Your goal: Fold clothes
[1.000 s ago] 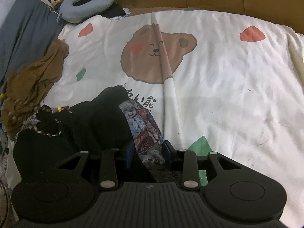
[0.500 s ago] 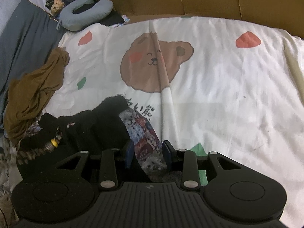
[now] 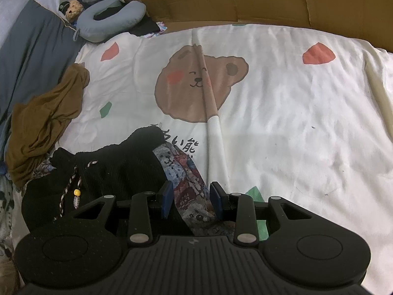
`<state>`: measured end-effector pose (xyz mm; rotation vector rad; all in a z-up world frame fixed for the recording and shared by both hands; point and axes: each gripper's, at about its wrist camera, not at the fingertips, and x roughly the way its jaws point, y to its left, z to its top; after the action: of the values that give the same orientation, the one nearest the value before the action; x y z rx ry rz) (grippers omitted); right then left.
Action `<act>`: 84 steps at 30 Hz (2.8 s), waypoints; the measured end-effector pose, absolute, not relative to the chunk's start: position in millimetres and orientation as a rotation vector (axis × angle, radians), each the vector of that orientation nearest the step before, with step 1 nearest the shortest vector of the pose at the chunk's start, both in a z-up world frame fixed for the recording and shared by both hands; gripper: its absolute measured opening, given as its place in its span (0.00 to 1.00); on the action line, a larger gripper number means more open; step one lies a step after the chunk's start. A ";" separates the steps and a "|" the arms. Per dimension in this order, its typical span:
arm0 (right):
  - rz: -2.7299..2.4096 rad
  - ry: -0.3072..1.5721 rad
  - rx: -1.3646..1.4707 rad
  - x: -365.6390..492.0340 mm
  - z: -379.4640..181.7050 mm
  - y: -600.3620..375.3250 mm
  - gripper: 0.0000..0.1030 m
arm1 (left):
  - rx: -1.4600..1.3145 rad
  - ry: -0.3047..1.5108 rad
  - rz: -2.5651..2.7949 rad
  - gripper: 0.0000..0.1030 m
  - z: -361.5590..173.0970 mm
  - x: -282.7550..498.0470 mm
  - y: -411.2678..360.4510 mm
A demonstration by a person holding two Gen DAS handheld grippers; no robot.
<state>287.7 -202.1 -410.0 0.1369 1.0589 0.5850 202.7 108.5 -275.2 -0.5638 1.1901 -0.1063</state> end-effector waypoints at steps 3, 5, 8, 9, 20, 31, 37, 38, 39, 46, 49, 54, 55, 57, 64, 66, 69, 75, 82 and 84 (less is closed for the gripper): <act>0.586 1.062 0.137 287.9 -411.2 -202.7 0.39 | -0.517 1.190 -0.120 0.43 -285.7 223.1 100.7; 0.584 1.063 0.139 287.9 -412.0 -203.4 0.39 | -0.500 1.191 -0.139 0.43 -293.5 236.6 94.5; 0.582 1.068 0.139 287.7 -413.5 -204.3 0.39 | -0.475 1.194 -0.167 0.45 -305.3 257.0 85.3; 0.580 1.071 0.138 287.7 -414.1 -204.7 0.39 | -0.468 1.206 -0.172 0.51 -309.9 263.9 83.2; 0.558 1.062 0.161 287.0 -415.6 -205.8 0.39 | -0.355 1.257 -0.154 0.55 -342.3 319.2 61.9; 0.543 1.066 0.135 282.3 -416.7 -210.0 0.39 | -0.291 1.247 -0.163 0.54 -361.7 334.7 45.9; 0.535 1.043 0.135 288.2 -413.2 -209.2 0.39 | -0.262 1.252 -0.195 0.54 -365.9 344.5 47.1; 0.536 1.038 0.129 289.2 -412.3 -208.0 0.39 | -0.260 1.255 -0.201 0.54 -368.0 346.3 47.3; 0.536 1.035 0.128 290.1 -411.6 -206.8 0.39 | -0.257 1.257 -0.204 0.53 -370.2 348.0 47.5; 0.546 1.032 0.103 294.2 -410.8 -198.8 0.39 | -0.282 1.307 -0.245 0.39 -387.5 358.0 40.2; 0.548 1.029 0.107 295.0 -411.3 -196.6 0.39 | -0.246 1.330 -0.257 0.39 -394.6 363.1 34.6; 0.557 1.018 0.102 298.5 -412.0 -190.7 0.39 | -0.275 1.365 -0.265 0.25 -407.3 366.2 36.8; 0.559 1.015 0.096 299.5 -412.3 -189.3 0.39 | -0.280 1.365 -0.278 0.11 -408.2 365.0 36.9; 0.557 1.016 0.092 302.7 -413.2 -187.7 0.39 | -0.298 1.354 -0.309 0.07 -407.6 360.1 37.8; 0.563 0.999 0.101 308.1 -407.7 -185.5 0.39 | -0.339 1.307 -0.334 0.06 -391.8 324.5 51.7; 0.576 0.992 0.094 308.9 -405.4 -181.7 0.39 | -0.360 1.294 -0.327 0.06 -389.3 313.7 57.5; 0.618 0.990 0.080 307.3 -402.8 -172.5 0.39 | -0.363 1.266 -0.306 0.06 -387.4 300.3 63.6; 0.690 1.020 0.021 292.4 -410.4 -154.3 0.39 | -0.371 1.232 -0.282 0.06 -386.3 282.0 73.6; 0.685 1.075 -0.026 279.8 -428.1 -145.9 0.39 | -0.415 1.231 -0.302 0.12 -389.6 278.9 77.0; 0.680 1.081 -0.030 276.8 -430.9 -145.2 0.39 | -0.423 1.231 -0.306 0.17 -389.5 283.4 74.7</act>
<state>276.8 -145.2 -430.9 -0.0295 1.0811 0.6801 283.4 74.7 -389.5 -0.4232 1.2310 -0.3059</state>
